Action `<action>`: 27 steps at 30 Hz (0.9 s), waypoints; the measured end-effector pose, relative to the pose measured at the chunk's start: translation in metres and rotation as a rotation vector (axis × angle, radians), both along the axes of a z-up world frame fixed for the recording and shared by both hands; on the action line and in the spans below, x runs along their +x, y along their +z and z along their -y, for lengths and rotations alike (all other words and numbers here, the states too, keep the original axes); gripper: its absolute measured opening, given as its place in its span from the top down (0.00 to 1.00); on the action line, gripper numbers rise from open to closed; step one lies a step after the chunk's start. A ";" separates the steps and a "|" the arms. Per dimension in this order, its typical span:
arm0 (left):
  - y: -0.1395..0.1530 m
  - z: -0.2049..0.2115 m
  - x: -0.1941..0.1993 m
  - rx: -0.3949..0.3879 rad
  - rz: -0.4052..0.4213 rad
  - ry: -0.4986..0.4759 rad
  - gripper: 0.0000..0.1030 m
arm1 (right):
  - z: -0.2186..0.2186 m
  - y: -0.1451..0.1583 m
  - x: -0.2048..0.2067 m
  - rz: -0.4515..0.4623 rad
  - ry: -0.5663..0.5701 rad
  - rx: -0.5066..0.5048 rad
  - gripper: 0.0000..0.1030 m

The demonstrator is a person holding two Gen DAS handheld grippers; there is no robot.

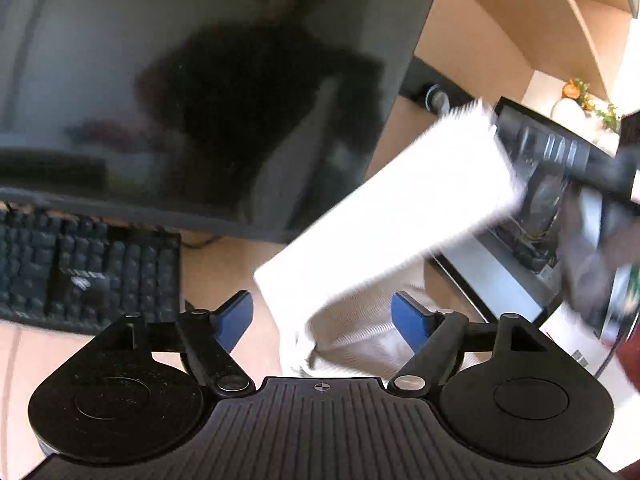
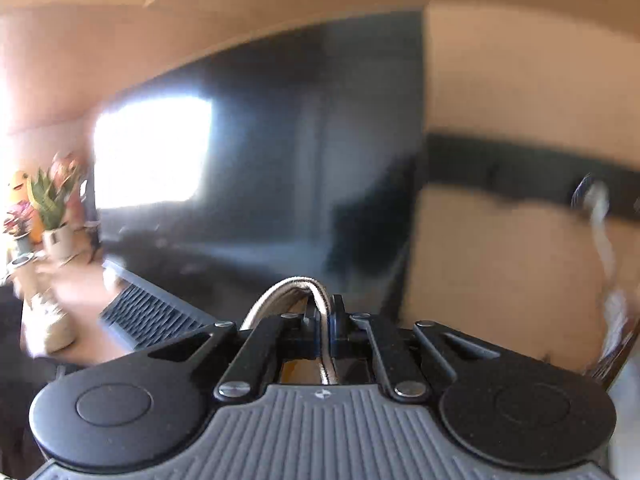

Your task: Fold clothes

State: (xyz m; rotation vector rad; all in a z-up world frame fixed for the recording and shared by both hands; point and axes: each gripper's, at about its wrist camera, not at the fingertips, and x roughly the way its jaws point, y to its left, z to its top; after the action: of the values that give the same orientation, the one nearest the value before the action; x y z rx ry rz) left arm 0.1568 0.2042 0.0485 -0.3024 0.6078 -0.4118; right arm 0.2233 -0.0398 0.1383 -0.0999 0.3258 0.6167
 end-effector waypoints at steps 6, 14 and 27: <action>-0.020 0.042 0.024 -0.017 -0.082 -0.020 0.09 | 0.063 -0.001 0.039 0.022 -0.076 -0.047 0.96; -0.048 0.105 0.060 0.020 -0.210 -0.050 0.07 | 0.128 -0.066 0.090 -0.131 -0.165 -0.047 0.96; -0.073 0.154 0.094 0.057 -0.308 -0.051 0.06 | 0.201 -0.136 0.098 -0.350 -0.342 -0.096 0.65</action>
State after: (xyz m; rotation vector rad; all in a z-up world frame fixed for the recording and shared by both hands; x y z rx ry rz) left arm 0.2512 0.0506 -0.0244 -0.2985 0.9283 -0.3992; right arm 0.3211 -0.2412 0.0021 -0.0257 0.6957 0.2755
